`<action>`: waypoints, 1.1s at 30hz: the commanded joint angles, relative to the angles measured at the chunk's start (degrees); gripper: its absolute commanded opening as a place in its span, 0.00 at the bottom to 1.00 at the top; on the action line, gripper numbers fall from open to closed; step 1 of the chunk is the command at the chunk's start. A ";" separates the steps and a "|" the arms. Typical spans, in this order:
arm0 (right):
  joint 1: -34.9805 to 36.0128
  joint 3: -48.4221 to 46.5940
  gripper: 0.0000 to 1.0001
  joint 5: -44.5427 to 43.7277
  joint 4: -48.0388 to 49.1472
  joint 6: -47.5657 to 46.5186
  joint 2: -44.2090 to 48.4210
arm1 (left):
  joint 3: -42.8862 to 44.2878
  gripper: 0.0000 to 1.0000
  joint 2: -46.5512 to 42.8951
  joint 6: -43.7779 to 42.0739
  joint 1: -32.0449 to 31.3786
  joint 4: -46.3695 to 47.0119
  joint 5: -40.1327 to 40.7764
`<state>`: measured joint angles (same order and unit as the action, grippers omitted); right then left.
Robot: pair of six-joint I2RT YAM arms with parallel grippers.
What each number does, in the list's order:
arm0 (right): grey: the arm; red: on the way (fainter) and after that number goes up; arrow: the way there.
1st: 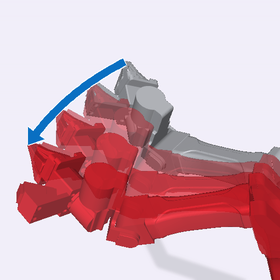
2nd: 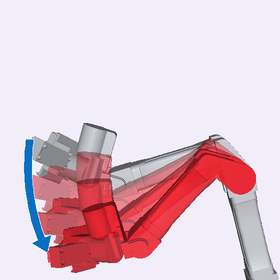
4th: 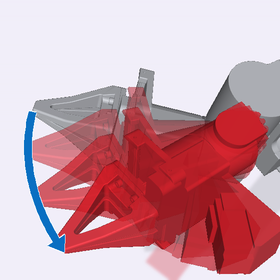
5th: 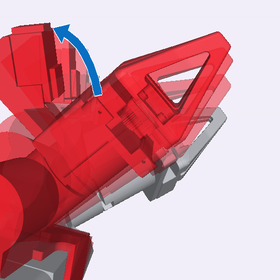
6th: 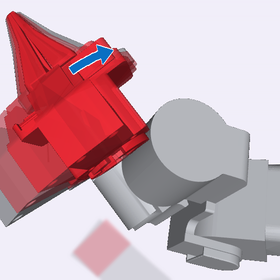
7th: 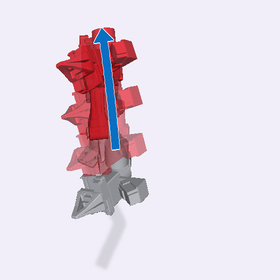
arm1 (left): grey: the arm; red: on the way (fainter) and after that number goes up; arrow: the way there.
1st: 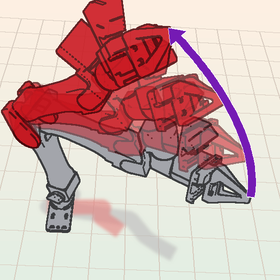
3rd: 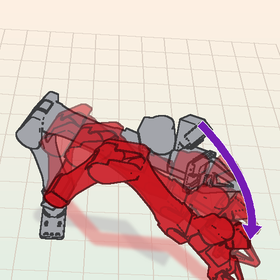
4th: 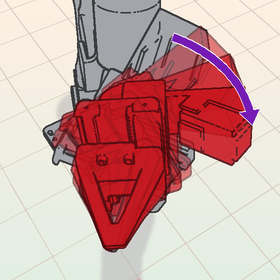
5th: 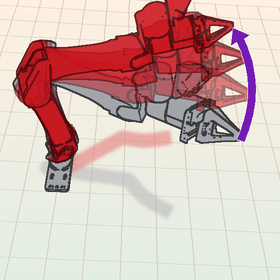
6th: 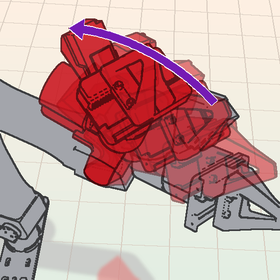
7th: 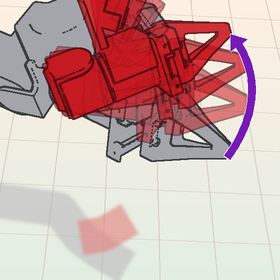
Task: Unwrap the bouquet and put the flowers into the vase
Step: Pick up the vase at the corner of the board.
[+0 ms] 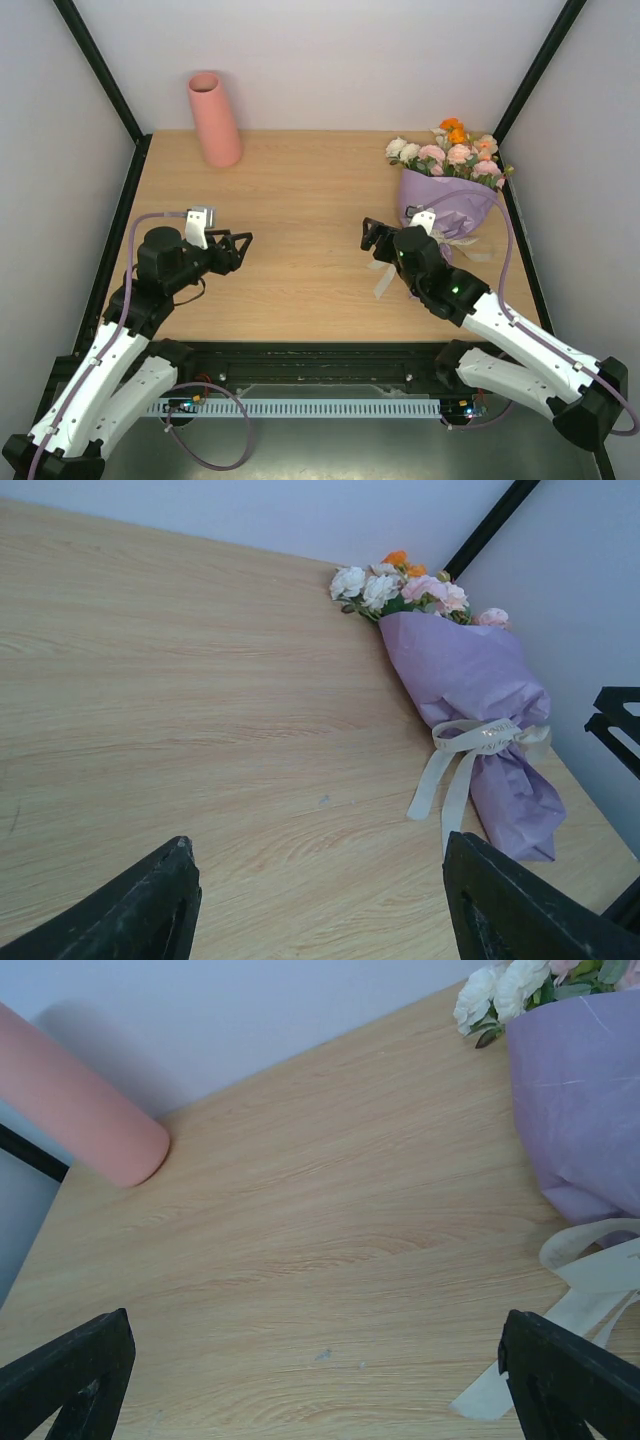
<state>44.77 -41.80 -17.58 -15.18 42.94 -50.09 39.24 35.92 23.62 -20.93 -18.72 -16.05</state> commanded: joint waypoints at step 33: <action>-0.23 0.14 0.99 11.71 -0.26 0.36 8.29 | 53.99 0.74 62.88 25.48 28.28 15.06 -4.09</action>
<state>44.69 -40.03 -6.15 -13.98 42.61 -42.44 86.78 90.11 42.98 4.95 -6.46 -7.38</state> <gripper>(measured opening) 0.987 0.769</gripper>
